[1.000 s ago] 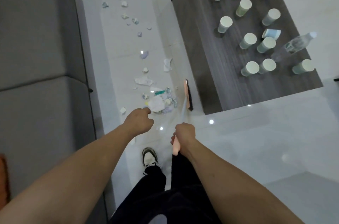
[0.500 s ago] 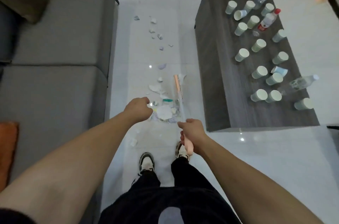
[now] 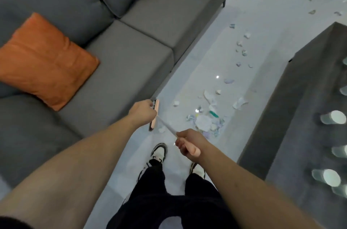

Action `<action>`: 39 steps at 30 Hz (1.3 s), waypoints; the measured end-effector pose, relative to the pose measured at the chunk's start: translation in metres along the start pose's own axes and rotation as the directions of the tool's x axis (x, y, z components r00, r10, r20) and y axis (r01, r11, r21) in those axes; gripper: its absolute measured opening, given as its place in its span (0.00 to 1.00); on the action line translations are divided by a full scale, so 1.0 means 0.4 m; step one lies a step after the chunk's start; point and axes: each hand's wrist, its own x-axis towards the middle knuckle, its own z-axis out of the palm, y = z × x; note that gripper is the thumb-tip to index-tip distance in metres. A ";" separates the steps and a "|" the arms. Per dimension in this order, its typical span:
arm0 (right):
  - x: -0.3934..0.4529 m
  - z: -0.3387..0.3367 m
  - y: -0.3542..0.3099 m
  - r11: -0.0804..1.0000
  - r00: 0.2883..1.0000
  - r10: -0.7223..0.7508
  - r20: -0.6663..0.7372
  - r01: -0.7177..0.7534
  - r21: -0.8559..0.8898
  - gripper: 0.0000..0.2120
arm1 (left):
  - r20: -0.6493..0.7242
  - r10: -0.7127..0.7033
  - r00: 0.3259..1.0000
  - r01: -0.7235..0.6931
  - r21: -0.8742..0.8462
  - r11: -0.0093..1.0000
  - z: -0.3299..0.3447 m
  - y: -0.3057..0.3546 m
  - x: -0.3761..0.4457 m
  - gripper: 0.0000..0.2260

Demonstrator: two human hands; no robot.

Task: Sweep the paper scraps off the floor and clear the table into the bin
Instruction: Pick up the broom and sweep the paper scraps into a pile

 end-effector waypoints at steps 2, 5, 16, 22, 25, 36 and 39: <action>0.014 -0.033 0.027 0.997 0.997 0.074 0.029 -0.074 -0.001 0.03 | 0.012 -0.054 0.998 0.055 -0.012 0.998 0.041 -0.019 -0.042 0.17; 0.013 -0.100 0.061 0.991 0.993 0.117 -0.029 -0.119 -0.055 0.05 | 0.051 -0.082 0.995 0.082 -0.009 0.997 0.098 -0.020 -0.090 0.21; -0.072 -0.374 0.027 0.921 0.932 -0.078 -0.355 -0.069 -0.383 0.07 | 0.070 0.094 0.993 -0.098 0.055 0.994 0.177 0.213 -0.076 0.22; -0.069 -0.446 -0.023 0.892 0.873 -0.200 -0.445 -0.026 -0.451 0.07 | 0.079 0.181 0.980 -0.187 0.078 0.979 0.174 0.292 -0.086 0.22; -0.060 -0.456 -0.055 0.849 0.862 -0.231 -0.450 -0.047 -0.527 0.05 | 0.078 0.152 0.985 -0.158 0.077 0.984 0.152 0.285 -0.084 0.23; -0.066 -0.360 -0.150 0.806 0.824 -0.385 -0.416 0.081 -0.586 0.09 | 0.095 0.108 0.990 -0.116 0.085 0.990 0.084 0.218 -0.027 0.23; -0.069 -0.293 -0.191 0.898 0.862 -0.311 -0.401 0.127 -0.422 0.08 | 0.107 0.142 0.984 -0.152 0.087 0.985 0.054 0.202 0.020 0.23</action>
